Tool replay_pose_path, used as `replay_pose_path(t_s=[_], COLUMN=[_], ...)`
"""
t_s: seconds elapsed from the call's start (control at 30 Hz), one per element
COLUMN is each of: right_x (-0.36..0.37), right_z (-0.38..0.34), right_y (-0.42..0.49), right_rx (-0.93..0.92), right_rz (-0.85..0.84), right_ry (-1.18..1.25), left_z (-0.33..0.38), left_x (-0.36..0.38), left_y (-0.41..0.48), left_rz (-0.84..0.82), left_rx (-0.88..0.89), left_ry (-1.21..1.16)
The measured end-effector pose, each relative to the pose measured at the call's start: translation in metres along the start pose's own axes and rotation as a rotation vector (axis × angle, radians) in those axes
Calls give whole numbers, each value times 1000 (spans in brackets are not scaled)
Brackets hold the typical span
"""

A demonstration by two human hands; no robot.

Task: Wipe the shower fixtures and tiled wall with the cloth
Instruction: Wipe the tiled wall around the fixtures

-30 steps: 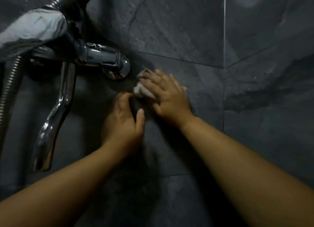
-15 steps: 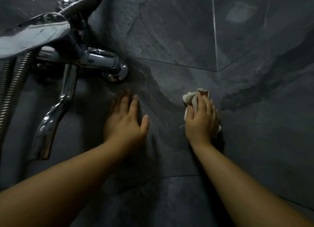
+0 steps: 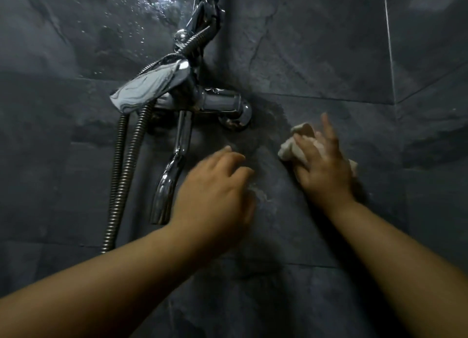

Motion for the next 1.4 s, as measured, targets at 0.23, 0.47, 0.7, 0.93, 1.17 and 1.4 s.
replay_pose_path(t_s=[0.23,0.47,0.7,0.93,1.17,1.4], right_x=[16,22,29,47,53,36], right_z=[-48,-74,-82,-110,-114,-83], right_y=[-48,-39,-31,-48,-25,-19], right_rx=[-283,-58,-282,-454,-120,-521], right_rz=[-134,-90,-110,-173,55,-89], right_ry=[-76,41,-6,65,-61,-113], left_z=[-35,-43,-49,-54,-60,-60], left_x=[-10,-9,-10,-10,-7,-6], left_y=[-36,-45,-47,-50,-52,-51], left_rz=[83,167,181,190,178,228], left_rx=[-141,-319,-310,-255,-217,-197], left_ry=[156,-81,-131,-137,-138,-115])
Point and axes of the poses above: each hand's wrist, its own y-axis towards the middle knuckle, its own x-axis out of the palm, z = x × y, the point moved 1 cm from there along y, towards the middle knuckle, and after that the axes turned 14 degrees about x, right-handed, at the moved point
